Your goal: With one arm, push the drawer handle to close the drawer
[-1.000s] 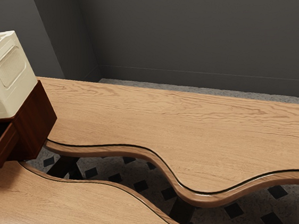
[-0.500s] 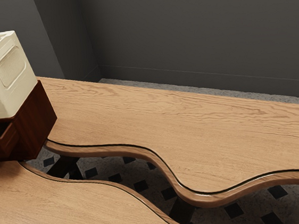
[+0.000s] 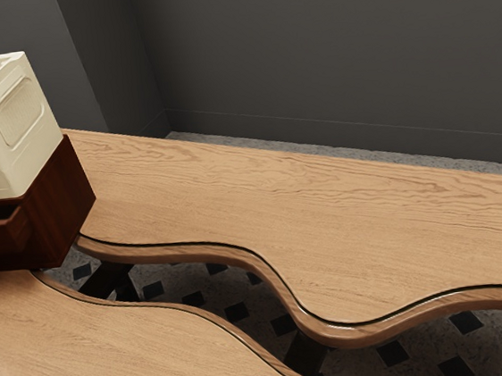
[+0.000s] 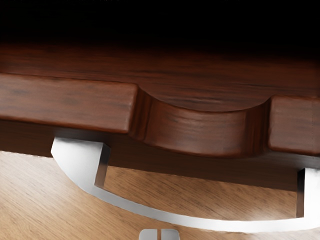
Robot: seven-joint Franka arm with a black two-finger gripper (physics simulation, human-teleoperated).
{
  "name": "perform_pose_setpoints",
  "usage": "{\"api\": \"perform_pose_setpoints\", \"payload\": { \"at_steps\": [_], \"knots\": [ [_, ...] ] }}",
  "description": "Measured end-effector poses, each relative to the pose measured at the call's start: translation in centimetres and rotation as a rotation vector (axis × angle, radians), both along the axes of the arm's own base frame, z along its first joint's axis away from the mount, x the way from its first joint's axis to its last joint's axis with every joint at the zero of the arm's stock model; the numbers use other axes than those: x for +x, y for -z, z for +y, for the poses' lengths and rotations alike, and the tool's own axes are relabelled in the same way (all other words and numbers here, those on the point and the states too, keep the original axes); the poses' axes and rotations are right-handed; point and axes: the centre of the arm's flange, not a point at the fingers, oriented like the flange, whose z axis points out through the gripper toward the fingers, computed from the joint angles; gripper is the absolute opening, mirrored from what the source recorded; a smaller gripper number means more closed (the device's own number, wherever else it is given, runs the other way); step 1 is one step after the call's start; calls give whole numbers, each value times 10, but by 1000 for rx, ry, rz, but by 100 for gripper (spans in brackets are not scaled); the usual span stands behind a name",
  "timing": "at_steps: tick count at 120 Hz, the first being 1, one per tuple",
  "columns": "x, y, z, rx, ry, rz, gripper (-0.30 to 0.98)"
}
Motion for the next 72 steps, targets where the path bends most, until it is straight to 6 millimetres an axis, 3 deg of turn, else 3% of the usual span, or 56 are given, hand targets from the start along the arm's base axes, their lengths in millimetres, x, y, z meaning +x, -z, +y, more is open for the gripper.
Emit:
{"api": "perform_pose_setpoints", "payload": {
  "at_steps": [26, 72],
  "knots": [
    [16, 1, -4, 14, 34, -7, -10],
    [28, 1, 8, 54, 50, -36, -10]
  ]
}}
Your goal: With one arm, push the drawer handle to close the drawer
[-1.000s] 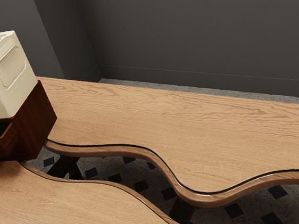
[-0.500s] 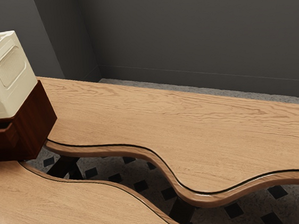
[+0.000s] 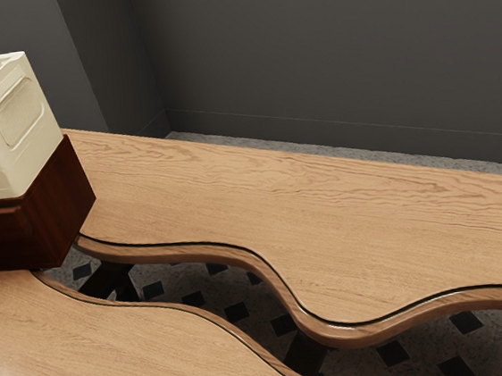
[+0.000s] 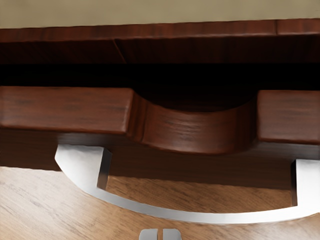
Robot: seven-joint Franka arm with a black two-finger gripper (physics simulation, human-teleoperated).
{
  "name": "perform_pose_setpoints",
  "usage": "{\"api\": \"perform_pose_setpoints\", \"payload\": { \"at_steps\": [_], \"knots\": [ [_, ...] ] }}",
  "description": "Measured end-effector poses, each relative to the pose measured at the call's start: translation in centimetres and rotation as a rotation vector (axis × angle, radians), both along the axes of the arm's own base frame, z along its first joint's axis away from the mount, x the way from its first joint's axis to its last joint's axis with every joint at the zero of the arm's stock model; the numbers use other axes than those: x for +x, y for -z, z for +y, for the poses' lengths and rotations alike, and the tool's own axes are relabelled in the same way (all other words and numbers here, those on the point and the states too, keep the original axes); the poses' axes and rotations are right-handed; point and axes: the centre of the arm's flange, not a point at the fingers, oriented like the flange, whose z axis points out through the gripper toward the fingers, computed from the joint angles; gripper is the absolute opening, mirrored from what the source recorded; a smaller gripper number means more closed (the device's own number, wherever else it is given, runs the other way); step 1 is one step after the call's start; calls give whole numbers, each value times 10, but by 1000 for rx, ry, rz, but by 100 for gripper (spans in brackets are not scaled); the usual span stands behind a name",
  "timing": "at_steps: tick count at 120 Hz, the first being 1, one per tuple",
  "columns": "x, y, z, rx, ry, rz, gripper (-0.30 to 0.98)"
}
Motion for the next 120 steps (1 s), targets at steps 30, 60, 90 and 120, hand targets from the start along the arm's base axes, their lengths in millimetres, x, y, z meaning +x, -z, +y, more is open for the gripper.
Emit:
{"api": "perform_pose_setpoints", "payload": {
  "at_steps": [30, 60, 90, 120],
  "knots": [
    [15, 0, 4, 14, 23, -10, -10],
    [22, 1, 9, 21, 32, -13, -10],
    [21, -1, 9, 22, 36, -12, -10],
    [-50, -90, -97, -109, 26, 59, 34]
  ]
}}
